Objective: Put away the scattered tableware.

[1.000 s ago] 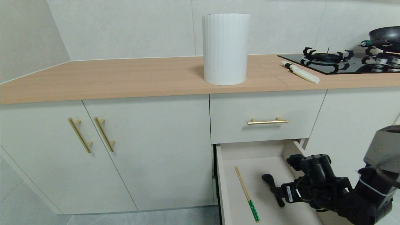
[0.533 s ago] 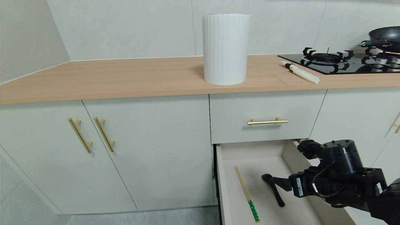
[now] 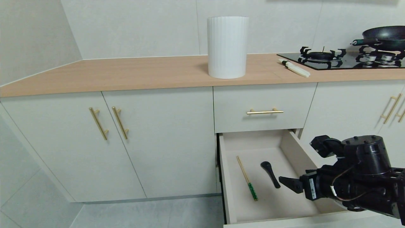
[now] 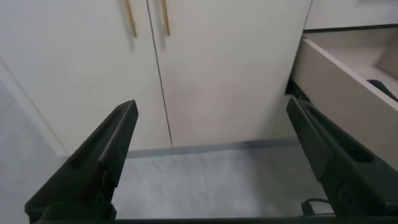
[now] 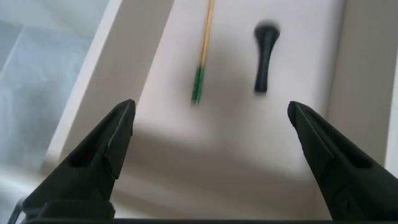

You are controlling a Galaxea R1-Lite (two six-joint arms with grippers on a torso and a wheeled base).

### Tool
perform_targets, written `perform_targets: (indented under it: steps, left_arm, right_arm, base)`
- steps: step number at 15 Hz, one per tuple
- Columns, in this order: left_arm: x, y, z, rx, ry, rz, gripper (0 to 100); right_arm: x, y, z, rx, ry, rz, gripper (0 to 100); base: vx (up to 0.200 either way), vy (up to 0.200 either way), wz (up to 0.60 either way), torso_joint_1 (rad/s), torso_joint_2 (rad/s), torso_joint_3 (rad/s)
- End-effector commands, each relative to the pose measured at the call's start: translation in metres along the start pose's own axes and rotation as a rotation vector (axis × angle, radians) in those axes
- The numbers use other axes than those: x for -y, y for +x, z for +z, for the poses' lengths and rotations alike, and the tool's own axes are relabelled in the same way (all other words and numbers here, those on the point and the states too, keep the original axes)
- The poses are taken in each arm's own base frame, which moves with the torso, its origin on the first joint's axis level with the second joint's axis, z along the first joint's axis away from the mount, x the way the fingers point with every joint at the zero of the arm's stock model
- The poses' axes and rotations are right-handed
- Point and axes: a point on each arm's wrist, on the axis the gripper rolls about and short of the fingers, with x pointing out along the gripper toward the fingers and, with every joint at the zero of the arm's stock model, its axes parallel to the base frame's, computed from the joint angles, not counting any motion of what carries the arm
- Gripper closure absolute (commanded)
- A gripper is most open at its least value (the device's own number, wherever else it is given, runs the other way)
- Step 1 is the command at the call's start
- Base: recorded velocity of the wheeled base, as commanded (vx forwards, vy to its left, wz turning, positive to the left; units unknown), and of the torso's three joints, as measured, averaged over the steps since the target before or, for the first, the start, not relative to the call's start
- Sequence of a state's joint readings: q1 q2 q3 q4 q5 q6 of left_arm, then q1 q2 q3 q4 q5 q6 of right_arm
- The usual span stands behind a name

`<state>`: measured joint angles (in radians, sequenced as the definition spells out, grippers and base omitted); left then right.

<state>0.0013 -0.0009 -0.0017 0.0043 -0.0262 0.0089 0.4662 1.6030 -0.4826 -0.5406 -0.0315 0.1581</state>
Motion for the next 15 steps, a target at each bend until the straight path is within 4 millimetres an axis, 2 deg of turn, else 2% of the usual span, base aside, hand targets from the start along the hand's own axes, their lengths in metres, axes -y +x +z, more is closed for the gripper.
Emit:
perform_targets:
  steps: [1, 4, 6, 8, 11, 15]
  left_arm:
    - [0.000, 0.000, 0.000, -0.001, -0.001, 0.002, 0]
    - [0.000, 0.000, 0.000, -0.001, -0.001, 0.000, 0]
    - [0.000, 0.000, 0.000, -0.001, -0.001, 0.002, 0]
    - [0.000, 0.000, 0.000, -0.001, -0.001, 0.000, 0]
    - [0.000, 0.000, 0.000, -0.001, -0.001, 0.002, 0]
    - [0.000, 0.000, 0.000, -0.001, -0.001, 0.002, 0]
  right_arm:
    - [-0.005, -0.017, -0.001, -0.020, -0.015, 0.071, 0]
    - [-0.008, -0.039, -0.006, -0.105, -0.047, 0.205, 0]
    - [-0.008, -0.051, -0.018, -0.202, -0.138, 0.290, 0]
    - [-0.007, -0.052, -0.028, -0.304, -0.195, 0.333, 0]
    - [-0.006, -0.038, -0.039, -0.423, -0.220, 0.322, 0]
    - [-0.003, -0.010, -0.046, -0.528, -0.227, 0.207, 0]
  base:
    - [0.000, 0.000, 0.00, 0.000, 0.00, 0.000]
    - [0.000, 0.000, 0.00, 0.000, 0.00, 0.000]
    - [0.000, 0.000, 0.00, 0.000, 0.00, 0.000]
    - [0.000, 0.000, 0.00, 0.000, 0.00, 0.000]
    - [0.000, 0.000, 0.00, 0.000, 0.00, 0.000]
    - [0.000, 0.000, 0.00, 0.000, 0.00, 0.000]
